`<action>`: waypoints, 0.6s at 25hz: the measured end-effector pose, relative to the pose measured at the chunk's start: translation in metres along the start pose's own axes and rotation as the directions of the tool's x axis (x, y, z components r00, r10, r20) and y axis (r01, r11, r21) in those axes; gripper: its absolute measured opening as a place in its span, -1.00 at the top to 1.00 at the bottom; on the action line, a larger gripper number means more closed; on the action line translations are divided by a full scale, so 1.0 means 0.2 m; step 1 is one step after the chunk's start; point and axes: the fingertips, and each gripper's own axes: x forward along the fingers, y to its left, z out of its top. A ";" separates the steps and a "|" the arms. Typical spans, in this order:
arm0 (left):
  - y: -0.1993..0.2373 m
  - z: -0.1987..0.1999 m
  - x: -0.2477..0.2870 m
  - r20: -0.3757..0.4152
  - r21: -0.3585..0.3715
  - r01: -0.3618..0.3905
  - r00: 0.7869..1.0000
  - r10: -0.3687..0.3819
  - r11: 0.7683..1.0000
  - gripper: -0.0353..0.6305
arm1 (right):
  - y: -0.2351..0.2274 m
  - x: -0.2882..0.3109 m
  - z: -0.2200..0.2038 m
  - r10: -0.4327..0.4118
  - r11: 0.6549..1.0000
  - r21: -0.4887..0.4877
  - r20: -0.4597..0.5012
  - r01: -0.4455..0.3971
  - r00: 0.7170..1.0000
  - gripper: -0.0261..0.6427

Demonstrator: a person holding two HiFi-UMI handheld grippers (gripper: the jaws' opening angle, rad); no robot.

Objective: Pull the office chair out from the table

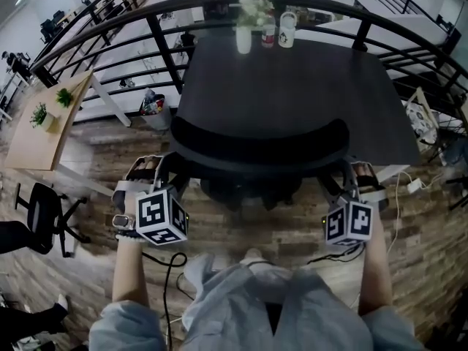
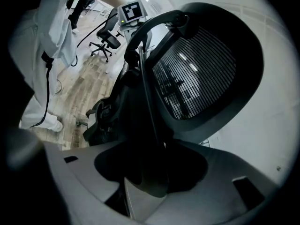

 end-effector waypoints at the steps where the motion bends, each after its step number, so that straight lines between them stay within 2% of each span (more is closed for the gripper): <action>1: 0.00 0.00 0.00 0.005 -0.006 0.000 1.000 0.000 1.000 0.34 | 0.00 0.00 0.00 0.003 1.000 0.002 -0.002 -0.003 1.000 0.29; 15: -0.08 0.03 -0.09 0.068 -0.038 0.035 0.997 -0.032 0.999 0.35 | 0.07 -0.09 -0.01 0.041 0.999 0.032 -0.060 -0.039 0.997 0.30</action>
